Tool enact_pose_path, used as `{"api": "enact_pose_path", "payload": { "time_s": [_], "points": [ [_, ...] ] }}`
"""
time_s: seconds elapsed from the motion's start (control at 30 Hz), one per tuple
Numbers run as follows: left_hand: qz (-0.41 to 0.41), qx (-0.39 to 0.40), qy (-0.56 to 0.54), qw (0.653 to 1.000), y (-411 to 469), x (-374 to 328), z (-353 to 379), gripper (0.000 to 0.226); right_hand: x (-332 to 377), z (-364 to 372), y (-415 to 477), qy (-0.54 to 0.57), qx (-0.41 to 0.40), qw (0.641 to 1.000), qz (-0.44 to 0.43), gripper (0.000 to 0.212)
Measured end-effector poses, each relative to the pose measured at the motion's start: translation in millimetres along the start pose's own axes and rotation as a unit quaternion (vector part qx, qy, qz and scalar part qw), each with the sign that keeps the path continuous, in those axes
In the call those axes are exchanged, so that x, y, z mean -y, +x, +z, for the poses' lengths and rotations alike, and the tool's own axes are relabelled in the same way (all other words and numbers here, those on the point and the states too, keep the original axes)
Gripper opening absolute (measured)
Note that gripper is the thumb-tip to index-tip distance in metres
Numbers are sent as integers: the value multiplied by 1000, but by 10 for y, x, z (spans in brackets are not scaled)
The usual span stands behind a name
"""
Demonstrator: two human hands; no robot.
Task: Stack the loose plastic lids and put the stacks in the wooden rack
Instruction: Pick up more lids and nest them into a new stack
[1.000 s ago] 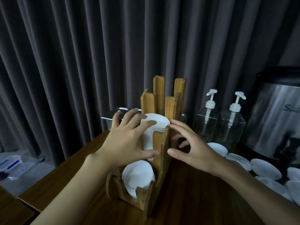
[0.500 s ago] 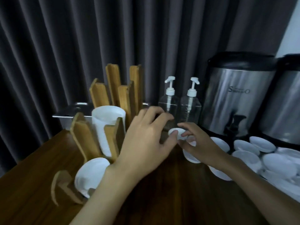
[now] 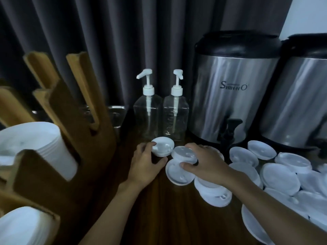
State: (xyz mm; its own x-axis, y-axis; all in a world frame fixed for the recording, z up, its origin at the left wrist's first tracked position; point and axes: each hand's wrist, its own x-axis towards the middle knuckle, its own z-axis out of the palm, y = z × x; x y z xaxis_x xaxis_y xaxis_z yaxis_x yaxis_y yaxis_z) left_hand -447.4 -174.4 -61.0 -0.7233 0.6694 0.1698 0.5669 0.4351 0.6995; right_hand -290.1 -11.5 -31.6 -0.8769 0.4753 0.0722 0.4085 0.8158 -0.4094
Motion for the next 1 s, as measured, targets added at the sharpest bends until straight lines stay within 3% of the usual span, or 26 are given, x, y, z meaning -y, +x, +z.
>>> {"api": "enact_pose_path", "payload": {
  "time_s": [0.33, 0.5, 0.7, 0.87, 1.0],
  "points": [
    [9, -24, -10, 1000, 243, 149, 180, 20, -62, 108, 485, -102, 40, 994, 32, 78],
    [12, -48, -32, 998, 184, 161, 102, 23, -9, 48, 478, -55, 17, 998, 28, 85],
    [22, -87, -69, 994, -32, 98, -93, 34, 192, -65, 270, 156, -86, 984, 27, 80],
    [72, -111, -106, 985, -375, 101, -160, 40, 385, 88, -82, 367, -175, 913, 9, 73],
    [92, -92, -132, 983, -598, 127, -175, 43, 553, 335, -347, 449, -216, 867, -8, 73]
  ]
}}
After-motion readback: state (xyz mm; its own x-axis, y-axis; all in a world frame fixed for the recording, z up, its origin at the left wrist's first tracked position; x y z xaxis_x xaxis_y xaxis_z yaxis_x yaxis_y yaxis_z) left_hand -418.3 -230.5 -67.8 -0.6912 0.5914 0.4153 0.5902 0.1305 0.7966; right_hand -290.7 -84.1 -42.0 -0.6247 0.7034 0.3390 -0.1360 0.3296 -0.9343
